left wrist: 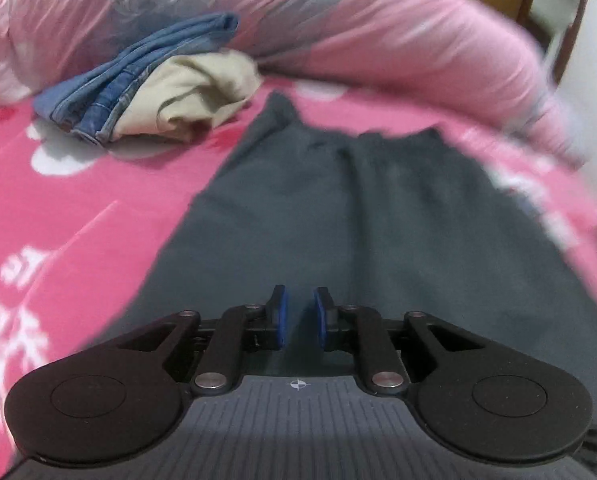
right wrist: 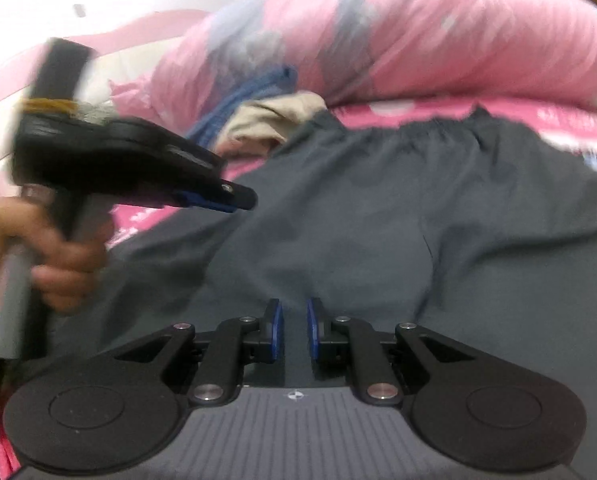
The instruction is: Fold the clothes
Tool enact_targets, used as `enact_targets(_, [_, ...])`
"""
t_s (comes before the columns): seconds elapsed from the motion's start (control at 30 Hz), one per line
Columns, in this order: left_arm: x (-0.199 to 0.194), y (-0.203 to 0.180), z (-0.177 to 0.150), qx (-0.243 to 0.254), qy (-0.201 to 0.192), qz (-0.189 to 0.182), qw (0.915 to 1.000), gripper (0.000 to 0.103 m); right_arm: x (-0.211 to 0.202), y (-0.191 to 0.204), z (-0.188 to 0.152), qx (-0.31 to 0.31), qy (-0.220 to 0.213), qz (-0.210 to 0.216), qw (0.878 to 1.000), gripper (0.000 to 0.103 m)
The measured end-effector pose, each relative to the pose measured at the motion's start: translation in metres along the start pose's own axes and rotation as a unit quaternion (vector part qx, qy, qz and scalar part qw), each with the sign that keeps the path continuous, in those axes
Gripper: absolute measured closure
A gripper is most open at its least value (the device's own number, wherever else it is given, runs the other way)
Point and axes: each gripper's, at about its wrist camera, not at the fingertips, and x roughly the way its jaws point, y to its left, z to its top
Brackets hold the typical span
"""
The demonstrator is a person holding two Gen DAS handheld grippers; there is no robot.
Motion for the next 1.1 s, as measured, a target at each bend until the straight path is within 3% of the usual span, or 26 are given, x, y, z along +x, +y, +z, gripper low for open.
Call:
enact_targets(0.13, [0.029,0.037,0.017,0.013,-0.03,0.119,0.9923,0.086,0.0,-0.018,-0.004,0.051,-0.003,0.025,0.998,0.089])
enact_targets(0.17, [0.029,0.046,0.023,-0.002,-0.033,0.126,0.9914,0.081,0.0,-0.021,-0.005,0.061,-0.002,0.032,0.998,0.089])
enact_targets(0.23, [0.027,0.063,0.035,-0.035,-0.037,0.137,0.9892,0.083,0.002,-0.028,-0.006,0.079,-0.001,0.044,0.996,0.089])
enact_targets(0.37, [0.003,0.054,0.046,-0.039,-0.088,0.085,0.9916,0.084,0.003,-0.036,-0.008,0.098,-0.002,0.06,0.993,0.089])
enact_targets(0.4, [0.0,0.046,0.046,-0.032,-0.09,0.058,0.9937,0.084,0.004,-0.036,-0.008,0.099,-0.001,0.061,0.993,0.089])
enact_targets(0.53, [0.028,0.004,0.051,0.019,-0.053,-0.014,0.9983,0.084,0.005,-0.036,-0.008,0.1,0.0,0.064,0.993,0.089])
enact_targets(0.6, [0.057,-0.011,0.051,0.035,-0.022,-0.018,0.999,0.082,0.005,-0.037,-0.008,0.101,0.0,0.065,0.993,0.089])
enact_targets(0.67, [0.081,-0.009,0.051,0.029,-0.017,0.021,0.9992,0.082,0.005,-0.037,-0.007,0.102,0.0,0.066,0.993,0.089])
enact_targets(0.77, [0.099,0.009,0.064,0.02,-0.055,0.109,0.9923,0.082,0.005,-0.038,-0.008,0.105,0.0,0.068,0.992,0.089])
enact_targets(0.9, [0.109,0.04,0.079,-0.038,-0.054,0.139,0.9881,0.081,0.005,-0.039,-0.008,0.106,0.001,0.069,0.992,0.089])
enact_targets(0.97, [0.106,0.042,0.081,-0.041,-0.061,0.164,0.9837,0.082,0.004,-0.038,-0.008,0.104,0.002,0.067,0.992,0.089])
enact_targets(1.1, [0.071,0.057,0.084,-0.087,-0.082,0.164,0.9792,0.082,0.004,-0.036,-0.008,0.096,0.004,0.061,0.994,0.089])
